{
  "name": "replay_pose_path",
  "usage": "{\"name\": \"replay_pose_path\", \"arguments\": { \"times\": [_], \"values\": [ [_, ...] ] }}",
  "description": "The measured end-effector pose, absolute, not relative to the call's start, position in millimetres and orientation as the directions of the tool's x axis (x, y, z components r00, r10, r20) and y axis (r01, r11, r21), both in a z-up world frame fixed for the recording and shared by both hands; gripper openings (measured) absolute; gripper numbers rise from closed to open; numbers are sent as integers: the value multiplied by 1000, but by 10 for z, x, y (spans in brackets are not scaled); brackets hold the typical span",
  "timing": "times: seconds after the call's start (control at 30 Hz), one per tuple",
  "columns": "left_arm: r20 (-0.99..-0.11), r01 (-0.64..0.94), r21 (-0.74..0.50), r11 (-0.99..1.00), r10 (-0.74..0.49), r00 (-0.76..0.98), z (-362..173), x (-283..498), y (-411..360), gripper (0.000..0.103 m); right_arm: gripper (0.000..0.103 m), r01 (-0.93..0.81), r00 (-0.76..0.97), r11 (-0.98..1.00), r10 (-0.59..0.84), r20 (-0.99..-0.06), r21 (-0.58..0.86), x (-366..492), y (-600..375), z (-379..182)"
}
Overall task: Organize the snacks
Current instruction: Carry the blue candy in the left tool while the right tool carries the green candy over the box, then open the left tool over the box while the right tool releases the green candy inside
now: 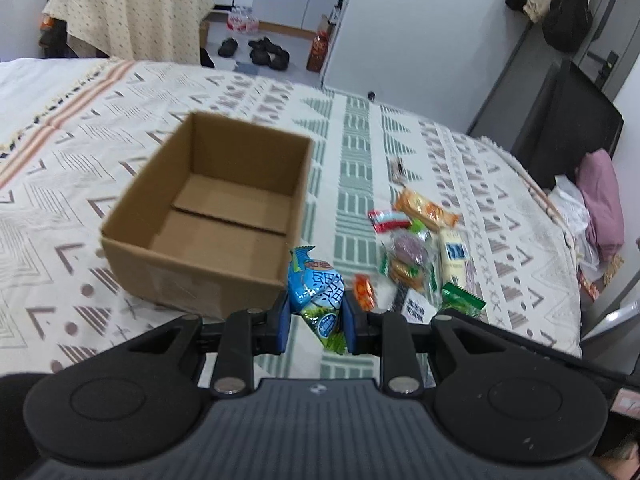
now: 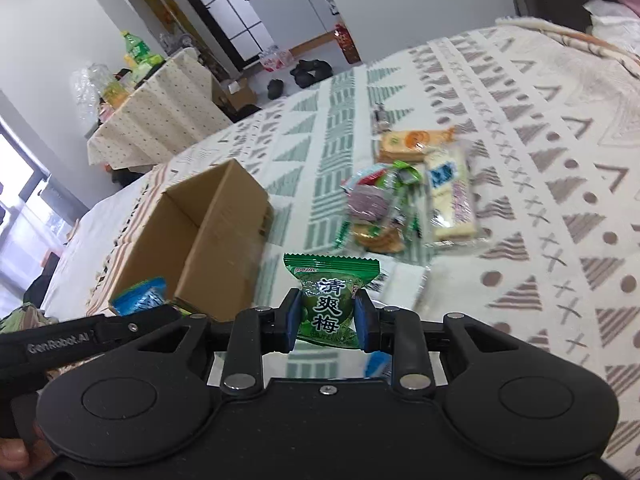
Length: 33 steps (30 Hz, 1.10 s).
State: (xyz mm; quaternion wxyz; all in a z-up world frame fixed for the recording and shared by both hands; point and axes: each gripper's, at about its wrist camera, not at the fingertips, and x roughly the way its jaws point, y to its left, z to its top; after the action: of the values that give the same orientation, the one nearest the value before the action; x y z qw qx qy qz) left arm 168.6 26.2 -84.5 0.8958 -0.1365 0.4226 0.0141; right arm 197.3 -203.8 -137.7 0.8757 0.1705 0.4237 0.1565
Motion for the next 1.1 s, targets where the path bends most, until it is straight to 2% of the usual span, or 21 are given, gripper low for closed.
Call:
{"name": "replay_pose_path", "arguments": {
  "times": [0.73, 0.9, 1.1],
  "values": [
    [-730, -219, -246, 944, -32, 682, -815, 1939, 1120, 25, 28, -243, 630, 853, 501, -594, 462, 2223, -966, -1214],
    [-734, -229, -264, 937, -42, 678, -869, 2024, 1248, 26, 28, -245, 622, 850, 507, -596, 467, 2316, -814, -1253],
    [-754, -258, -275, 926, -41, 656, -951, 2055, 1373, 31, 27, -240, 619, 849, 508, -599, 471, 2375, -708, -1283]
  ]
}}
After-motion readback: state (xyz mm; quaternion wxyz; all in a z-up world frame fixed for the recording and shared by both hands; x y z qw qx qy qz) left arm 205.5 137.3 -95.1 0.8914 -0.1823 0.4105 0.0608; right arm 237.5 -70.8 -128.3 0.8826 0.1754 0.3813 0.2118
